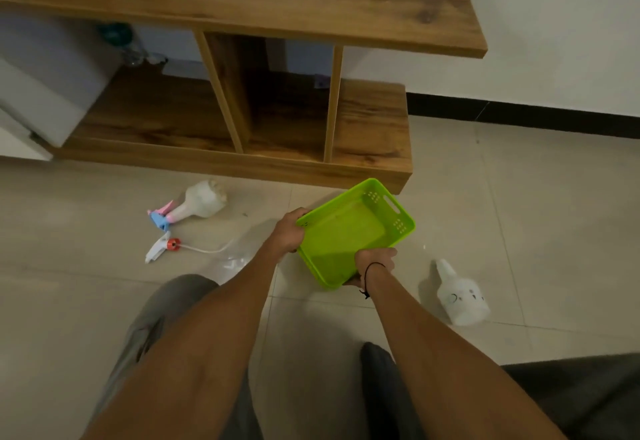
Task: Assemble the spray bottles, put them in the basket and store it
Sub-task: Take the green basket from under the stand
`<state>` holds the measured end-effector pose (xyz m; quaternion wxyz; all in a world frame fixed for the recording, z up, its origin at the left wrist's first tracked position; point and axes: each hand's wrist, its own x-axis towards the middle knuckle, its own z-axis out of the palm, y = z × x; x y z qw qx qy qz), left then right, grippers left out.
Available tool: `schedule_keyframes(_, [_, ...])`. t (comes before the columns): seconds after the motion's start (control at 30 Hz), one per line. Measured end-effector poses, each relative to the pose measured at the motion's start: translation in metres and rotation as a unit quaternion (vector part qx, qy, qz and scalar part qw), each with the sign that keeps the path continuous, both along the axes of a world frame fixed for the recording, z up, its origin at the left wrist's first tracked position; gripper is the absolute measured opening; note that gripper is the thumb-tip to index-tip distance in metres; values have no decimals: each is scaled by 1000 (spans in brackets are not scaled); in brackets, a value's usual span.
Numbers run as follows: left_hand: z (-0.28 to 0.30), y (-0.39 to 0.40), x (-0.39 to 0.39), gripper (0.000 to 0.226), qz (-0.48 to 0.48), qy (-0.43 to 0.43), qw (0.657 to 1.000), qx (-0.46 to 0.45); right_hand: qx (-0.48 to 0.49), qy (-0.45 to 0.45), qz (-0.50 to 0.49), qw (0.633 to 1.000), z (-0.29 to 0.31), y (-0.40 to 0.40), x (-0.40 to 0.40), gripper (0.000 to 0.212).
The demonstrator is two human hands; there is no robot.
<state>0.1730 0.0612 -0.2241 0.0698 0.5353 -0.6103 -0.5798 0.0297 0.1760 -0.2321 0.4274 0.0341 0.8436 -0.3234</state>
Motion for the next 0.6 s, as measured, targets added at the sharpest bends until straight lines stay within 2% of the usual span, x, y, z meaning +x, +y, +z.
schedule_keyframes(0.13, [-24, 1, 8, 29, 5, -42, 998, -36, 21, 40, 34, 998, -17, -4, 10, 73])
schedule_keyframes(0.37, [-41, -1, 14, 47, -19, -86, 994, -65, 41, 49, 66, 996, -31, -8, 13, 78])
schedule_keyframes(0.47, [-37, -2, 14, 57, -7, -92, 994, -56, 50, 21, 54, 997, -15, -9, 9, 62])
schedule_keyframes(0.53, [-31, -4, 12, 63, -18, -122, 988, -91, 67, 34, 63, 995, -2, -11, 4, 58])
schedule_keyframes(0.6, [-24, -6, 9, 63, -33, -175, 968, -178, 87, 66, 80, 991, 6, -14, -1, 53])
